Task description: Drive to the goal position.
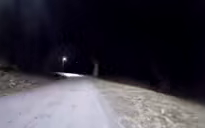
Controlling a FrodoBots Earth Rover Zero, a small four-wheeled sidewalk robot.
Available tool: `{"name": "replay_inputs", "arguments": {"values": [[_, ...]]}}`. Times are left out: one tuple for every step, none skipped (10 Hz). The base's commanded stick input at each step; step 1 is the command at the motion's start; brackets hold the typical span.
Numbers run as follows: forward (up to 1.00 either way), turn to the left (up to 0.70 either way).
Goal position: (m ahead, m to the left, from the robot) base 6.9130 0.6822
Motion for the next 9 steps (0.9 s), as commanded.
{"name": "replay_inputs", "arguments": {"values": [[1.0, 0.27], [1.0, 0.27], [1.0, 0.27], [1.0, 0.27], [1.0, 0.19], [1.0, 0.07], [1.0, 0.0], [1.0, 0.0], [1.0, 0.0]]}}
